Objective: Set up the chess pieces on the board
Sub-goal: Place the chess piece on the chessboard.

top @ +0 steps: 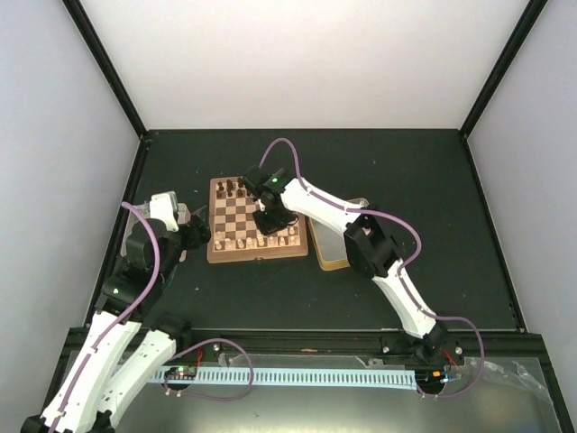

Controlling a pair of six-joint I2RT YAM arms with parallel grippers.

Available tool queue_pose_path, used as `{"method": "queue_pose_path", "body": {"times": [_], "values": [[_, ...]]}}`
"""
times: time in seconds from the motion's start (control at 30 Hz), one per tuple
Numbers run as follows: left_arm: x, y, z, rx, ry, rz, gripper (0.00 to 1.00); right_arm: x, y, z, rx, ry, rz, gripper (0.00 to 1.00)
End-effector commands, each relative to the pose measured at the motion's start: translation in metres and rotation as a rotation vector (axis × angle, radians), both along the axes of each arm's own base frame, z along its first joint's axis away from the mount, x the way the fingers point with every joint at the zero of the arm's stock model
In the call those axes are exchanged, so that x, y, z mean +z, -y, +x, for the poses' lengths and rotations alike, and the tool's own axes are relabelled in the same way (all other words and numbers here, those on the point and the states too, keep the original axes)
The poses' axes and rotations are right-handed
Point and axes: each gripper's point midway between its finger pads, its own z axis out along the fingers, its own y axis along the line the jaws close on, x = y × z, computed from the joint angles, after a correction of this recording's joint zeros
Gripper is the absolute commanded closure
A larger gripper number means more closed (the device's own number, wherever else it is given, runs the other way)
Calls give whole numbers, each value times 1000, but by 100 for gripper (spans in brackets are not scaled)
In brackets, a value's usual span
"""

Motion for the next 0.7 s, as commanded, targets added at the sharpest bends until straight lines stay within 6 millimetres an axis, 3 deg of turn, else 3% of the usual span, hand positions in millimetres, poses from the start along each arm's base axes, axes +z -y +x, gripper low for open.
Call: {"method": "queue_pose_path", "body": {"times": [0.0, 0.17, 0.4, 0.67], "values": [[0, -1, -1, -2, 4, 19, 15, -2, 1, -4, 22, 5, -27, 98], [0, -1, 0, -2, 2, 20, 15, -2, 2, -3, 22, 9, -38, 90], [0, 2, 0, -17, 2, 15, 14, 15, -4, 7, 3, 65, 3, 80], [0, 3, 0, -23, 2, 14, 14, 25, -7, 12, -11, 89, 17, 75]]}}
